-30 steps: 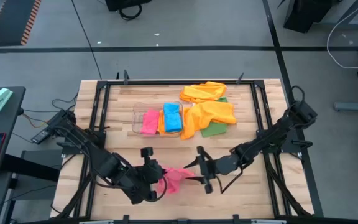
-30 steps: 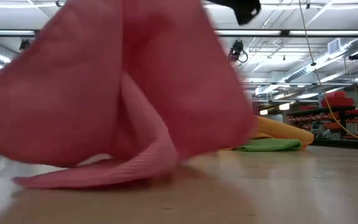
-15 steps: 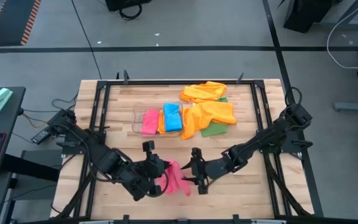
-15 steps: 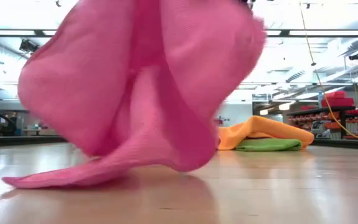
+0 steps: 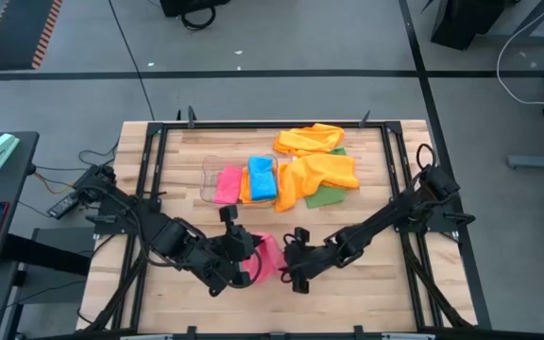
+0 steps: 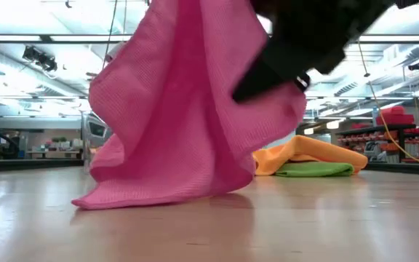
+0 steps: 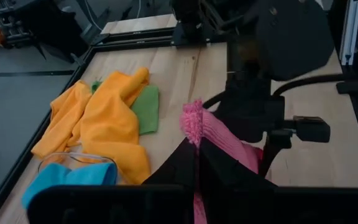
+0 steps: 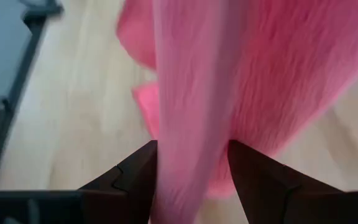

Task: Fold microfiber towels
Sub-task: Fold the pink microfiber cloth

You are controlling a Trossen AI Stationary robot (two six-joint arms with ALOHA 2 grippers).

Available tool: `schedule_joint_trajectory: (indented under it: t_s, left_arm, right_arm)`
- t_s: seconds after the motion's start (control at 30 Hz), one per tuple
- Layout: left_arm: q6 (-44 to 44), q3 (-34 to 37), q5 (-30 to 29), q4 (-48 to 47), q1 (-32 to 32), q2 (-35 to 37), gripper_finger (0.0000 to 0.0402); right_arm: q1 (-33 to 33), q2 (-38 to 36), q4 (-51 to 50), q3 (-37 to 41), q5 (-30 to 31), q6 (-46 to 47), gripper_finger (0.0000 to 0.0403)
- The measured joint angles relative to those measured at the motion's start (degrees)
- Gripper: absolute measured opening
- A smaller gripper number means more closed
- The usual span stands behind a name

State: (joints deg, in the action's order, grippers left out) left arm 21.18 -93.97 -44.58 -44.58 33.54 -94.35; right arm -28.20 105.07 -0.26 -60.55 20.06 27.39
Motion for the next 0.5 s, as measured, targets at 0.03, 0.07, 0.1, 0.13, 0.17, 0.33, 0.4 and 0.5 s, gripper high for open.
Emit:
schedule_joint_trajectory:
  t_s: [0.03, 0.07, 0.1, 0.13, 0.17, 0.33, 0.4, 0.5]
  left_arm:
    - [0.0, 0.0, 0.0, -0.07, 0.0, 0.0, 0.0012]
    - [-0.01, 0.0, 0.0, -0.22, 0.0, 0.0, 0.0009]
    - [0.0, 0.0, 0.0, -0.35, 0.0, 0.0, 0.0008]
    - [0.01, 0.0, 0.0, -0.34, 0.0, 0.0, 0.0008]
    - [0.01, 0.0, 0.0, -0.35, 0.0, 0.02, 0.001]
    - [0.05, 0.02, 0.02, -1.86, 0.0, 0.02, 0.0032]
    - [0.23, 0.02, 0.12, -3.81, 0.0, 0.02, 0.0028]
    - [0.16, 0.11, 0.32, -5.7, 0.38, 0.39, 0.0011]
  right_arm:
    - [-0.2, 0.25, -0.75, 0.0, -0.18, 0.84, 0.02]
    - [-0.46, 0.36, -1.32, 0.02, -0.31, 1.3, 0.0197]
    - [-0.64, 0.36, -1.88, 0.03, -0.31, 1.71, 0.0192]
    - [-0.79, 0.34, -1.65, 0.17, -0.34, 2.07, 0.0186]
    - [-0.89, 0.31, -1.6, 0.35, -0.4, 2.21, 0.0177]
    - [-0.84, 0.18, -3.59, 1.05, -2.67, 2.19, 0.0086]
    - [-0.87, -1.13, -7.93, 1.17, -4.58, 2.05, 0.0036]
    - [-0.89, -5.9, -12.37, 1.2, -5.88, 2.07, 0.0011]
